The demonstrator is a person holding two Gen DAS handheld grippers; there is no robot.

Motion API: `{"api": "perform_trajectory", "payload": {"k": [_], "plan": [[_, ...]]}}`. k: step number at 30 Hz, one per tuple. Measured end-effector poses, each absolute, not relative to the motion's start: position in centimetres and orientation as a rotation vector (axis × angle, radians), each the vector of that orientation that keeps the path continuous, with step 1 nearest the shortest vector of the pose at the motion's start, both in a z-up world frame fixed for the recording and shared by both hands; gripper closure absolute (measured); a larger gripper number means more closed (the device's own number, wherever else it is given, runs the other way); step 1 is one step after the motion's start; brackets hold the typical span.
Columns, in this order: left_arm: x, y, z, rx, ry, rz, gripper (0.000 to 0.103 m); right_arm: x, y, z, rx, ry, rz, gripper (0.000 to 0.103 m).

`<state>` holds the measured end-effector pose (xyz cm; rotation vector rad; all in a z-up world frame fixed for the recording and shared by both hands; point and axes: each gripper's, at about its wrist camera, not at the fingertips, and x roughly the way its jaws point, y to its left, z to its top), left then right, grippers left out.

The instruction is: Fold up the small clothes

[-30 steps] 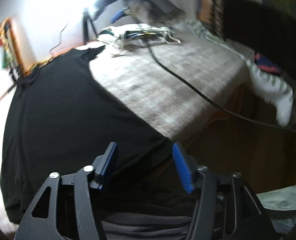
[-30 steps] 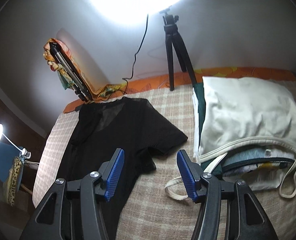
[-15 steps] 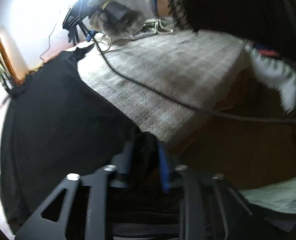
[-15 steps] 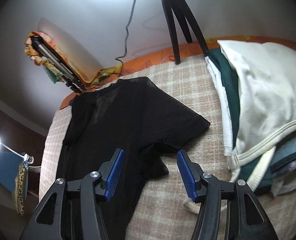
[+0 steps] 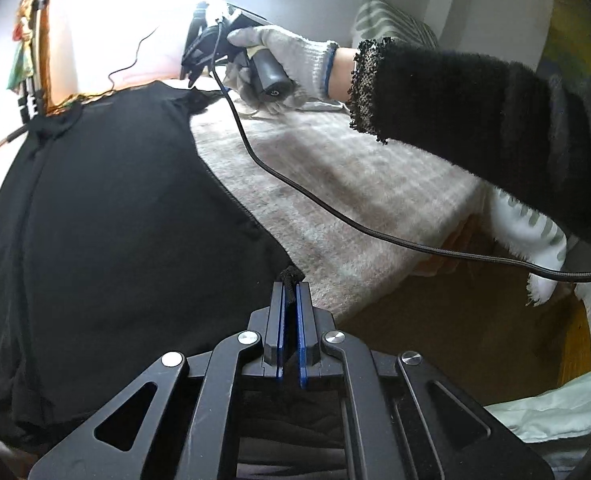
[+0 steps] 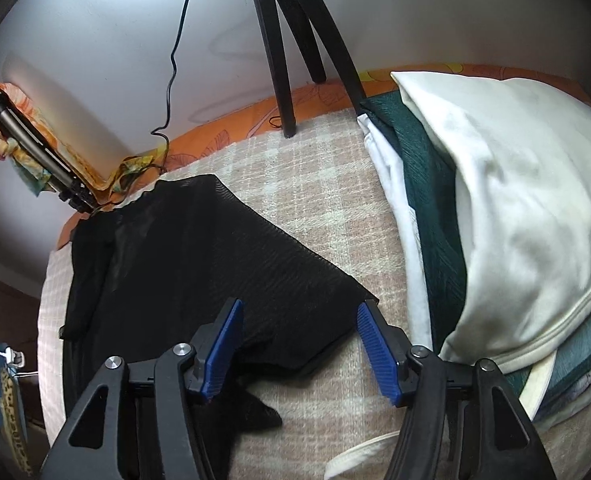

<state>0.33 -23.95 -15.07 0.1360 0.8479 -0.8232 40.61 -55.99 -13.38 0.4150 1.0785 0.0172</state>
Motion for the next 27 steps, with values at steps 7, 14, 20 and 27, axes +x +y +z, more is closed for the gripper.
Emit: {"api": "perform_trajectory", "payload": {"k": [7, 14, 20, 27], "plan": [[0.6, -24.1, -15.0, 0.114, 0.851, -0.823, 0.1, 41.7, -54.6, -14.0, 0.354, 1.076, -0.003, 0.068], [0.7, -22.9, -14.6, 0.065, 0.829, -0.836, 0.1, 42.2, -53.8, -13.4, 0.344, 1.065, 0.01, 0.103], [1.2, -20.5, -14.0, -0.002, 0.803, -0.823, 0.1, 42.1, -52.8, -10.6, 0.336, 1.027, 0.019, 0.103], [1.7, -17.9, -14.0, -0.059, 0.795, -0.808, 0.1, 42.2, -50.0, -6.4, 0.28, 0.968, 0.042, 0.103]]}}
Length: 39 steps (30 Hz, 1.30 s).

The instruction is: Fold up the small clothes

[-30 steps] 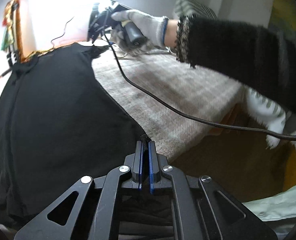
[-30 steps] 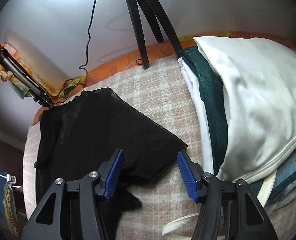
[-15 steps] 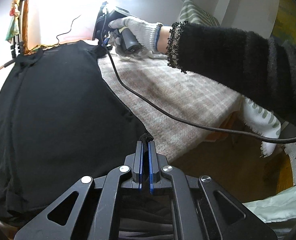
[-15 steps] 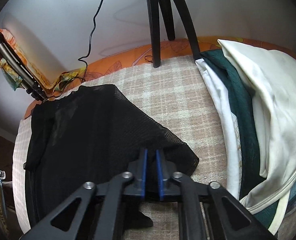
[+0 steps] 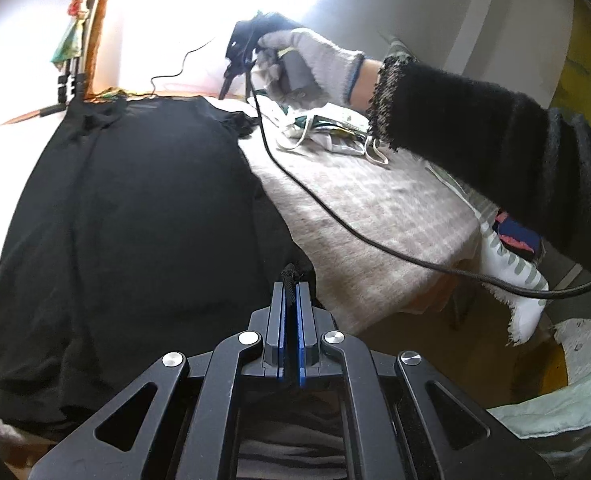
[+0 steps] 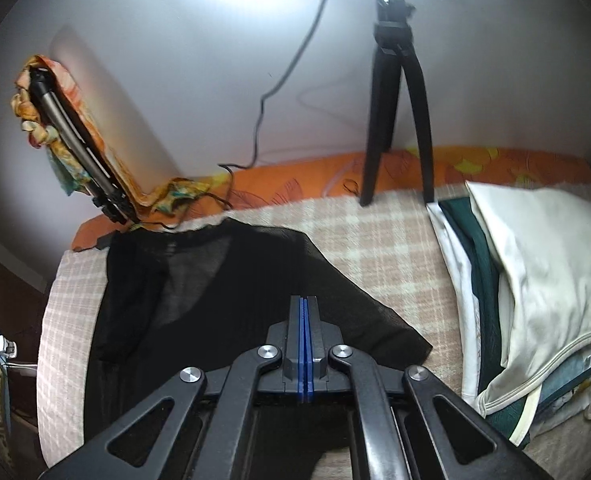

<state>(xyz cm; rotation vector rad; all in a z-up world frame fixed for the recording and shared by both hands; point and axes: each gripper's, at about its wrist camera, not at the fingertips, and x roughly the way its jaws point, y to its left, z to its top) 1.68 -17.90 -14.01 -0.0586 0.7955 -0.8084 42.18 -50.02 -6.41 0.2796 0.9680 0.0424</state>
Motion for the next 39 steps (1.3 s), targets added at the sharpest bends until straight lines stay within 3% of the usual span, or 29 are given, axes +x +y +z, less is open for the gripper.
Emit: {"api": "perform_trajectory", "payload": {"k": [2, 3, 4, 5, 6, 14, 20, 21, 22, 24, 39], "plan": [[1.8, -17.6, -14.2, -0.059, 0.791, -0.805, 0.1, 42.5, -50.1, -6.0, 0.272, 0.967, 0.023, 0.101], [1.8, -17.6, -14.2, -0.058, 0.79, -0.805, 0.1, 42.8, -50.4, -6.2, 0.284, 0.983, 0.021, 0.08], [1.8, -17.6, -14.3, -0.059, 0.788, -0.807, 0.1, 43.1, -50.9, -6.8, 0.315, 1.004, 0.033, 0.048], [1.8, -17.6, -14.4, -0.061, 0.787, -0.81, 0.1, 43.2, -51.5, -7.4, 0.347, 1.012, 0.04, 0.041], [1.8, -17.7, -14.5, -0.06, 0.789, -0.814, 0.1, 43.2, -52.0, -8.1, 0.36, 1.017, 0.03, 0.04], [1.4, -19.1, -14.9, -0.018, 0.801, -0.856, 0.1, 42.8, -56.3, -13.3, 0.413, 1.085, -0.092, 0.045], [1.2, -19.7, -15.0, -0.007, 0.818, -0.857, 0.1, 43.6, -55.8, -14.5, 0.387, 1.117, -0.057, 0.054], [1.3, -19.7, -14.9, -0.008, 0.817, -0.855, 0.1, 43.5, -55.0, -14.5, 0.333, 1.108, -0.075, 0.061], [1.3, -19.6, -14.9, -0.009, 0.816, -0.851, 0.1, 43.5, -54.5, -14.4, 0.303, 1.112, -0.068, 0.08], [1.3, -19.5, -14.8, -0.015, 0.814, -0.848, 0.1, 43.8, -53.7, -14.3, 0.288, 1.125, -0.034, 0.1], [1.3, -14.5, -14.0, -0.138, 0.776, -0.778, 0.1, 45.2, -47.8, -4.3, 0.218, 1.007, 0.001, 0.101]]}}
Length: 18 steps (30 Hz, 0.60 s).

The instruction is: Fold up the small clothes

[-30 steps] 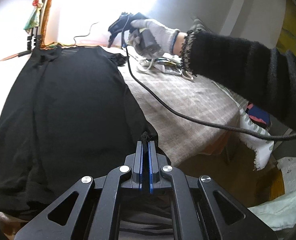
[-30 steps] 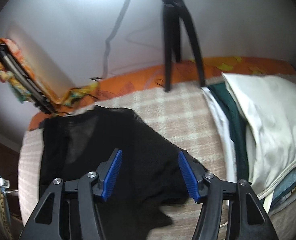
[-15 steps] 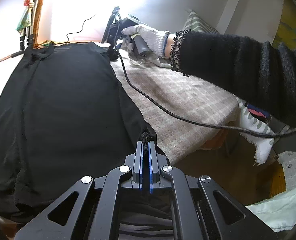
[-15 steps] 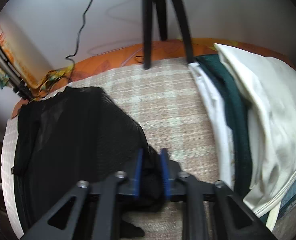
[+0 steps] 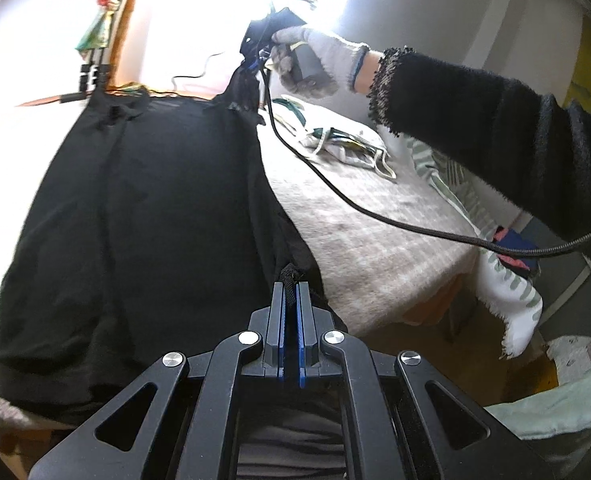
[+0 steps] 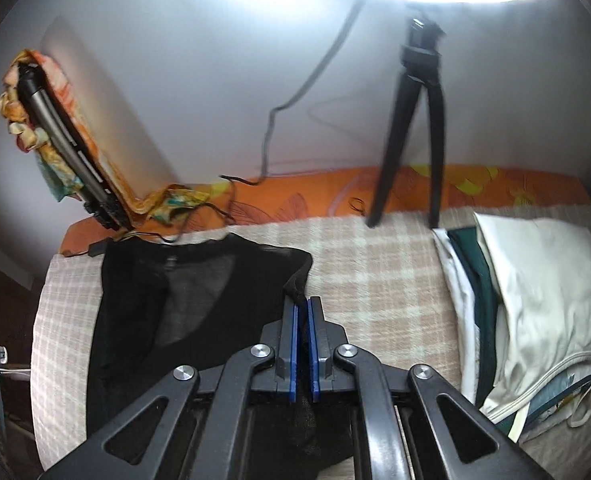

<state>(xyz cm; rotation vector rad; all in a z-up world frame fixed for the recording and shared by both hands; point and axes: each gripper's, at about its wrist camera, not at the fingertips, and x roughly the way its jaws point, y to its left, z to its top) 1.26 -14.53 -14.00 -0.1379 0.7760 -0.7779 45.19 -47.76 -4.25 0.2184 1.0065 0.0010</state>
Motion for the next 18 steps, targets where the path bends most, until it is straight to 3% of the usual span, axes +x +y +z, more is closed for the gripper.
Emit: {"api": "perform_trajectory", "payload": {"k": [7, 18], "plan": [[1.5, -11.8, -14.1, -0.196, 0.779, -0.723, 0.1, 46.8, -40.6, -2.9, 0.072, 1.009, 0.004, 0.101], [1.7, -9.4, -14.9, -0.226, 0.809, -0.669, 0.1, 49.5, -31.8, -5.2, -0.074, 1.027, 0.018, 0.101]]}}
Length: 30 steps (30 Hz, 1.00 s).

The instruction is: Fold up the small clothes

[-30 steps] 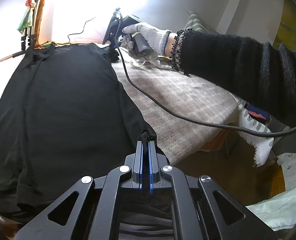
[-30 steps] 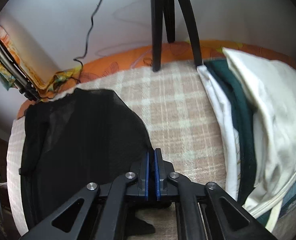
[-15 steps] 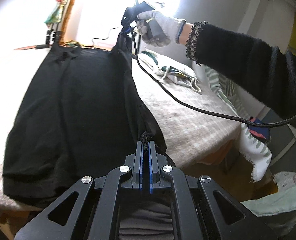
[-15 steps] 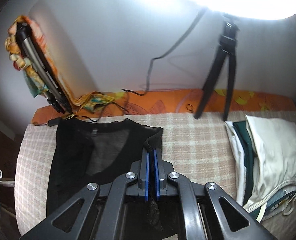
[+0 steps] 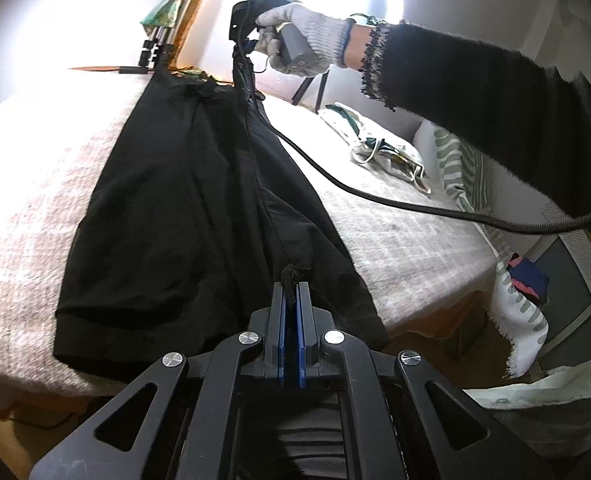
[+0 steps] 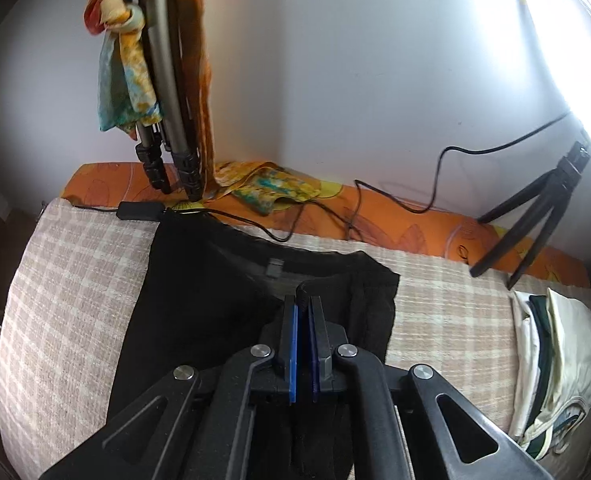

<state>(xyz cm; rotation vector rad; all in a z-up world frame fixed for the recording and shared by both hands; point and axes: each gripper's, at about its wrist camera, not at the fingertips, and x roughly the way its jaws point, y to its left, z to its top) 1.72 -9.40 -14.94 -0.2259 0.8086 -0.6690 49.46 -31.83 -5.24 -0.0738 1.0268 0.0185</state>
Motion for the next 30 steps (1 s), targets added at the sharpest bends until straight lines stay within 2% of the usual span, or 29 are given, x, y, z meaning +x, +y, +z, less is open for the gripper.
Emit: {"api": "perform_trajectory", "payload": {"k": [5, 6, 7, 8, 9, 14, 19, 20, 22, 23, 29, 30], "plan": [[1.8, -8.5, -15.3, -0.253, 0.83, -0.654, 0.1, 50.2, -30.9, -6.2, -0.049, 1.036, 0.074, 0.098], [1.9, -8.2, -15.5, -0.262, 0.843, -0.65, 0.1, 50.2, -30.9, -6.3, -0.032, 1.048, 0.096, 0.088], [2.0, -8.0, -15.6, -0.273, 0.86, -0.647, 0.099, 49.9, -30.9, -6.1, -0.019, 1.042, 0.102, 0.07], [2.0, -7.8, -15.7, -0.277, 0.879, -0.649, 0.097, 49.5, -31.0, -5.8, -0.01, 1.025, 0.117, 0.066], [2.0, -7.8, -15.7, -0.277, 0.89, -0.652, 0.093, 48.9, -31.2, -5.3, -0.008, 1.008, 0.128, 0.068], [0.8, -7.0, -14.7, -0.269, 0.875, -0.67, 0.092, 43.3, -33.5, -3.5, 0.06, 0.995, 0.176, 0.068], [0.5, -6.8, -13.4, -0.25, 0.848, -0.68, 0.09, 32.9, -37.4, -4.9, 0.097, 1.035, 0.262, 0.068], [0.6, -6.9, -13.3, -0.244, 0.847, -0.681, 0.086, 30.9, -37.9, -5.6, 0.091, 1.047, 0.276, 0.068], [0.9, -7.3, -13.2, -0.226, 0.851, -0.676, 0.062, 26.4, -38.8, -7.5, 0.106, 1.079, 0.32, 0.068], [1.1, -7.6, -13.2, -0.214, 0.853, -0.671, 0.06, 24.9, -39.1, -8.4, 0.122, 1.096, 0.34, 0.068], [1.7, -8.7, -14.6, -0.148, 0.873, -0.633, 0.064, 21.2, -40.4, -12.8, 0.247, 1.137, 0.337, 0.068], [1.8, -8.6, -14.9, -0.163, 0.882, -0.631, 0.073, 21.7, -40.7, -13.4, 0.298, 1.139, 0.341, 0.069]]}}
